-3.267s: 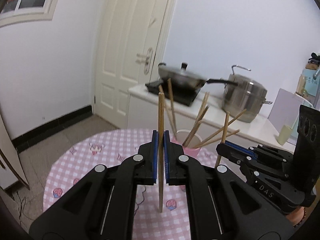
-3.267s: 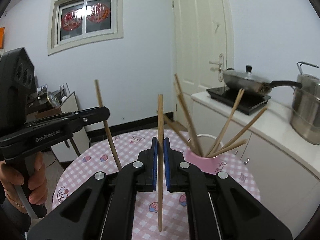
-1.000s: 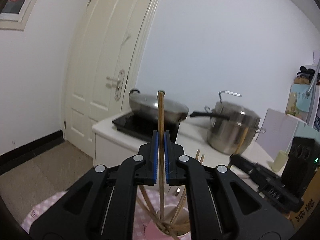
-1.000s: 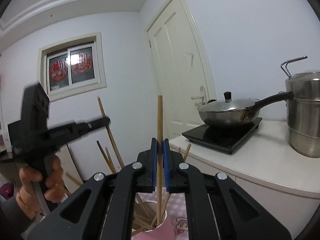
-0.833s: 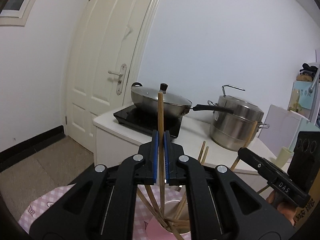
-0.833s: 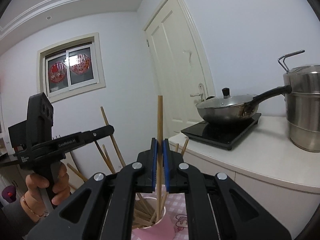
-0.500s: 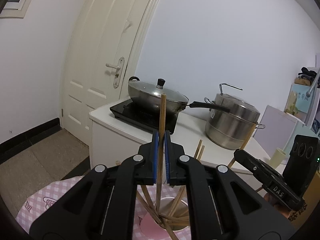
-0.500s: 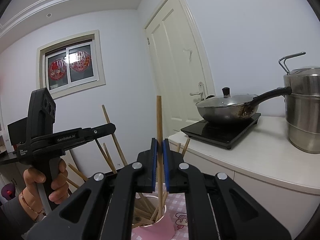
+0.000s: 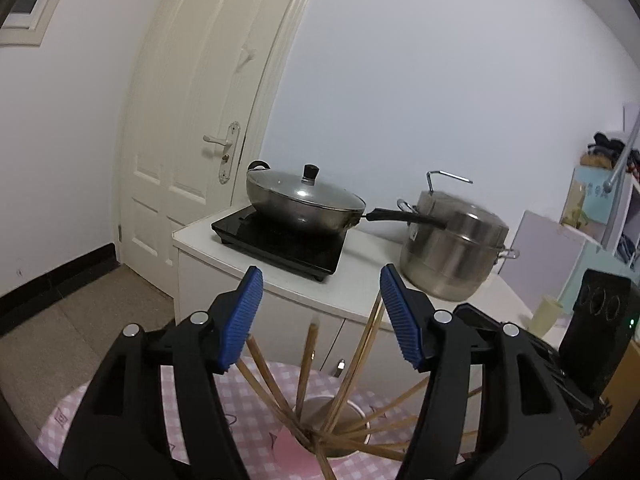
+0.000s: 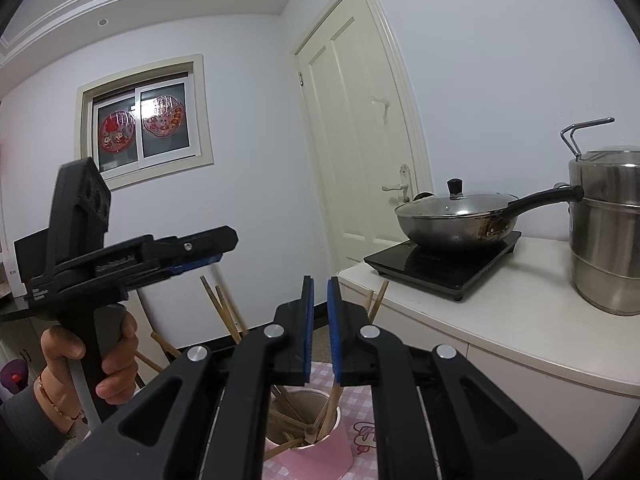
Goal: Organize utensils
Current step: 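Open both tools to release the chopsticks into the pink cup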
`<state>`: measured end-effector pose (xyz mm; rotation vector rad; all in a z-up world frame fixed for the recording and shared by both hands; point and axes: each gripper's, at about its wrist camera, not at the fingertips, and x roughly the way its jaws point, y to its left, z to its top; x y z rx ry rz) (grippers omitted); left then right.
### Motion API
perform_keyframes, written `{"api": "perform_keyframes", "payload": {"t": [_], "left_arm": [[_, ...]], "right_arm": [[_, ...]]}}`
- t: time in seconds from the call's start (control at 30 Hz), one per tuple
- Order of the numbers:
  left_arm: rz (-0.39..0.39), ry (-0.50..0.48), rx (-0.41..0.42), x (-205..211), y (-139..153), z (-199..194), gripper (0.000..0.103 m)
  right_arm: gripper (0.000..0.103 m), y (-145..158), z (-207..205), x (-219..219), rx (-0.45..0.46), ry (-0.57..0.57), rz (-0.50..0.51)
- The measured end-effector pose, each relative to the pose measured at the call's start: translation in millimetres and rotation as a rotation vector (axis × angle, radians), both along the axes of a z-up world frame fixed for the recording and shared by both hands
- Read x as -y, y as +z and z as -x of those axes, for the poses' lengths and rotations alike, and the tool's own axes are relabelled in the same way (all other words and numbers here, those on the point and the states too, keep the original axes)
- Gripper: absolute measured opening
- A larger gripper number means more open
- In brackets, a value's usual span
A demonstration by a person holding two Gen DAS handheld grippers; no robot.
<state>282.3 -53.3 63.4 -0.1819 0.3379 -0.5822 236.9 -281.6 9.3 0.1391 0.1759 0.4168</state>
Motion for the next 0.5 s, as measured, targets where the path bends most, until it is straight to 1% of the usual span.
{"api": "perform_keyframes", "payload": {"t": [0.2,0.27,0.33,0.4,0.5], "left_arm": [[0.009,0.009,-0.008,-9,9,9,0.062],[0.011,0.018,-0.011,-13,12,13,0.062],[0.013,0.020,-0.014,-18,14,18,0.063],[0.001,0.014,-0.019,-21,15,24,0.063],[-0.030,0.030,-0.019,-26,14,36,0.067]], "right_arm": [[0.006,5,5,0,0.002,-0.010,0.001],[0.009,8,10,-1,0.004,-0.015,0.006],[0.014,12,15,-2,0.002,-0.030,0.021],[0.016,15,21,-5,0.008,-0.041,0.043],[0.021,17,31,-8,0.004,-0.052,0.061]]}}
